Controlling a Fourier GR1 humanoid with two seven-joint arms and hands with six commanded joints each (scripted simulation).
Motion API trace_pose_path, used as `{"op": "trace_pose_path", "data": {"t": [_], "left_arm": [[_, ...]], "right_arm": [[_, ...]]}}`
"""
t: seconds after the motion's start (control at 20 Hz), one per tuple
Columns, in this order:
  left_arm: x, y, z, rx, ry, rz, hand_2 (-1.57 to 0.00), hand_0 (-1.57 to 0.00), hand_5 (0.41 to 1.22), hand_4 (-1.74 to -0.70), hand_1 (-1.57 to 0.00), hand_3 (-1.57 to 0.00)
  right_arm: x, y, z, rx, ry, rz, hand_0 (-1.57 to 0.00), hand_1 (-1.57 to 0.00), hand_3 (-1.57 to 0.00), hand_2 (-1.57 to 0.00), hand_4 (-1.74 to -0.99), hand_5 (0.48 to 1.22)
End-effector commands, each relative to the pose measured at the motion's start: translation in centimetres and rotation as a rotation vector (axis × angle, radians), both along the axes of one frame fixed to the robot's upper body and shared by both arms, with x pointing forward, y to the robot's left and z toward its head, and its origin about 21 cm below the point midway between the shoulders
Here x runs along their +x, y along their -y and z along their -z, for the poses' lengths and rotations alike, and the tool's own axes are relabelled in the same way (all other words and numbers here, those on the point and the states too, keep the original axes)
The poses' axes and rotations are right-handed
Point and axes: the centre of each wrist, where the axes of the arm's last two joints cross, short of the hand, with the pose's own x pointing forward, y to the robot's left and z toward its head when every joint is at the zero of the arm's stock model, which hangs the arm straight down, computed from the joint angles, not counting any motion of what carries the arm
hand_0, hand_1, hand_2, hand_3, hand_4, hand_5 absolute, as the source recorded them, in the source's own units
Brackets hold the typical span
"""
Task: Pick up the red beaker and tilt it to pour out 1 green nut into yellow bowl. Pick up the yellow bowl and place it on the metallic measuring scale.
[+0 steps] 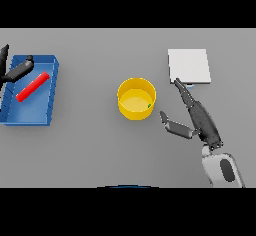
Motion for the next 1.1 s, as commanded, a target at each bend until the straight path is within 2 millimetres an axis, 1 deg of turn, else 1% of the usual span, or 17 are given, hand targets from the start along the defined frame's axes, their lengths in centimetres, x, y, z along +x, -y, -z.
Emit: {"op": "trace_pose_path", "data": {"t": [0.0, 0.05, 0.1, 0.15, 0.3, 0.4, 0.45, 0.5, 0.6, 0.65, 0.75, 0.8, 0.9, 1.05], "left_arm": [[0.0, 0.1, 0.1, 0.001, -0.003, 0.005, -0.01, -0.01, 0.704, -0.79, -0.01, -0.01], [0.0, -0.2, 0.0, 0.0, -0.003, 0.006, -0.01, -0.01, 0.707, -0.79, -0.01, -0.01], [-0.2, -0.1, 0.3, -0.001, -0.004, 0.012, -0.01, -0.01, 0.709, -0.79, -0.01, -0.01], [0.0, 0.1, 0.2, -0.002, -0.006, 0.006, 0.0, -0.01, 0.71, -0.79, 0.0, 0.0], [0.0, 0.0, 0.7, 0.002, -0.014, 0.006, 0.0, 0.0, 0.708, -0.8, 0.0, 0.0], [0.0, 0.1, 0.4, 0.004, -0.01, 0.008, 0.0, 0.0, 0.716, -0.79, 0.0, 0.0], [-0.2, 0.0, 0.3, 0.001, -0.001, 0.011, 0.0, 0.0, 0.719, -0.79, 0.0, 0.0], [0.0, 0.1, 0.3, -0.004, -0.002, 0.01, 0.0, 0.0, 0.721, -0.8, 0.0, 0.0], [0.0, 0.4, 0.1, 0.0, -0.004, 0.025, 0.0, 0.0, 0.723, -0.8, 0.0, 0.0], [0.0, 0.6, 0.3, 0.004, -0.014, 0.017, 0.0, 0.0, 0.723, -0.8, 0.0, 0.0], [0.3, 0.4, 0.3, 0.01, -0.008, 0.013, 0.0, 0.0, 0.72, -0.8, 0.0, 0.0], [0.3, 0.4, 0.1, 0.012, -0.008, 0.026, 0.0, 0.0, 0.718, -0.8, 0.0, 0.0], [0.2, 0.4, 0.2, 0.011, 0.003, 0.022, 0.0, 0.0, 0.716, -0.8, 0.0, 0.0], [0.0, -0.1, 0.1, 0.008, -0.007, 0.024, 0.0, 0.0, 0.723, -0.79, 0.0, 0.0]], "right_arm": [[0.5, 0.1, -0.3, -0.045, -0.005, -0.027, 0.0, 0.0, 0.0, 0.0, -1.234, 0.707], [1.0, -0.2, -0.7, -0.103, -0.014, -0.057, 0.0, 0.0, 0.0, 0.0, -1.255, 0.7], [1.6, -0.2, -1.2, -0.169, -0.008, -0.074, 0.0, 0.0, 0.0, 0.0, -1.268, 0.691], [2.0, -0.3, -1.6, -0.249, 0.008, -0.102, 0.0, 0.0, 0.0, 0.0, -1.278, 0.683], [3.6, -1.0, -2.5, -0.452, 0.065, -0.216, 0.0, 0.0, 0.0, 0.0, -1.278, 0.669], [4.8, -1.7, -3.6, -0.57, 0.089, -0.282, 0.0, 0.0, 0.0, 0.0, -1.276, 0.666], [5.0, -2.2, -3.4, -0.605, 0.094, -0.32, 0.0, 0.0, 0.0, 0.0, -1.27, 0.664], [5.6, -2.5, -3.7, -0.632, 0.097, -0.344, 0.0, 0.0, 0.0, 0.0, -1.269, 0.662], [6.4, -3.8, -3.8, -0.669, 0.094, -0.397, 0.0, 0.0, 0.0, 0.0, -1.273, 0.656], [6.7, -3.9, -4.1, -0.688, 0.096, -0.421, 0.0, 0.0, 0.0, 0.0, -1.274, 0.656], [7.1, -4.6, -4.1, -0.737, 0.088, -0.488, 0.0, 0.0, 0.0, 0.0, -1.276, 0.67], [7.5, -4.5, -4.0, -0.764, 0.075, -0.503, 0.0, 0.0, 0.0, 0.0, -1.277, 0.677], [8.3, -5.3, -4.2, -0.801, 0.074, -0.557, 0.0, 0.0, 0.0, 0.0, -1.261, 0.685], [9.0, -6.0, -3.6, -0.835, 0.043, -0.606, 0.0, 0.0, 0.0, 0.0, -1.246, 0.686]]}}
